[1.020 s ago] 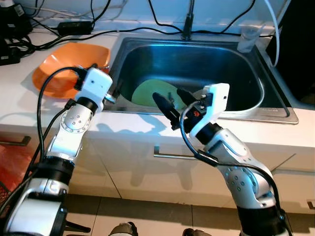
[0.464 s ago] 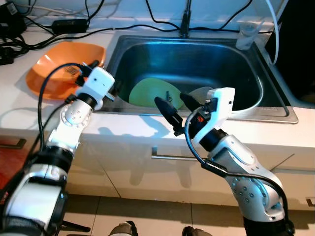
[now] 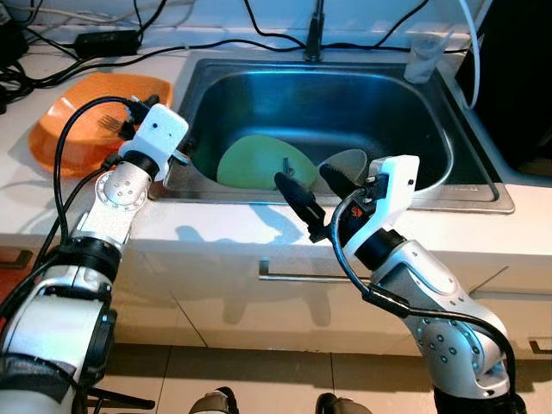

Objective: Kitchen organization

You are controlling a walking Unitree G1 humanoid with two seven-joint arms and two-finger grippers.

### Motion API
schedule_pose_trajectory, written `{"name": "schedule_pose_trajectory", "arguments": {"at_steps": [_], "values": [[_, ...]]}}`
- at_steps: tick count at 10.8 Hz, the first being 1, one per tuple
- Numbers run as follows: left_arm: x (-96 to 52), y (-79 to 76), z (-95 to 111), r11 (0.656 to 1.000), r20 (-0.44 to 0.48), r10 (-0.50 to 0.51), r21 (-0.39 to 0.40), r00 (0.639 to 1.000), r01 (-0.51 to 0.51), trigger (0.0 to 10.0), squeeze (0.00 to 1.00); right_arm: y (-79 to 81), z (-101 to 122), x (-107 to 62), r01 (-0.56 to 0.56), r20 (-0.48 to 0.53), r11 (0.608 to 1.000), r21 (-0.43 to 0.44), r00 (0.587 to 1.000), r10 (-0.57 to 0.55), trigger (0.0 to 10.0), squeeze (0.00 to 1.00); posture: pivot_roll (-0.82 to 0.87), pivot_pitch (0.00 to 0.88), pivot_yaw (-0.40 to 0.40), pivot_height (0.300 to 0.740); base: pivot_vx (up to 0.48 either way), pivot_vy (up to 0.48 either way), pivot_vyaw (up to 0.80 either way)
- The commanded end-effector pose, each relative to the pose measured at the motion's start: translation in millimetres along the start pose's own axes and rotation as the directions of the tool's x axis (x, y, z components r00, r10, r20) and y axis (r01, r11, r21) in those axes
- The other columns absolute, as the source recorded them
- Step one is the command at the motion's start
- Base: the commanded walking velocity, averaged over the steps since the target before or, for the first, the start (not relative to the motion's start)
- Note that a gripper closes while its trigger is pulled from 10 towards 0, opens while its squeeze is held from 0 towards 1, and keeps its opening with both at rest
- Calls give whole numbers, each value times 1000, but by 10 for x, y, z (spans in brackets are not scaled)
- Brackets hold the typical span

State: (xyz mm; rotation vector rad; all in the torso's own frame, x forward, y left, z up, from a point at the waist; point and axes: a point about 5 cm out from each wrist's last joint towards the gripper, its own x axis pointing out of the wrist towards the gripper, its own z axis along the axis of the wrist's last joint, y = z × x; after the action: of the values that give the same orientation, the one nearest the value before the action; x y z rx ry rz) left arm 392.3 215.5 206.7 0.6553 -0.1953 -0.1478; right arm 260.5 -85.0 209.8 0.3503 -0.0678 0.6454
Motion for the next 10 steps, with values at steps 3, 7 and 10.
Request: {"name": "schedule_pose_trajectory", "arguments": {"at_steps": [3,7,10], "values": [[31,-29,20,1000,6,-24,9,1000,24,0,0,-2,41,-38,11,-2,1000,-4,1000,-11,10000,0,-116,172,28,740,0,0,0],[6,38,3,1000,20,-8,-4,1000,8,0,0,7,37,-8,0,-5,1000,2,1000,0,10000,0,-98,172,24,740,0,0,0],[11,54,39,1000,50,4,-13,999,-4,0,0,10,27,1,-8,-12,1000,1,1000,8,10000,0,-101,170,23,740,0,0,0]]}}
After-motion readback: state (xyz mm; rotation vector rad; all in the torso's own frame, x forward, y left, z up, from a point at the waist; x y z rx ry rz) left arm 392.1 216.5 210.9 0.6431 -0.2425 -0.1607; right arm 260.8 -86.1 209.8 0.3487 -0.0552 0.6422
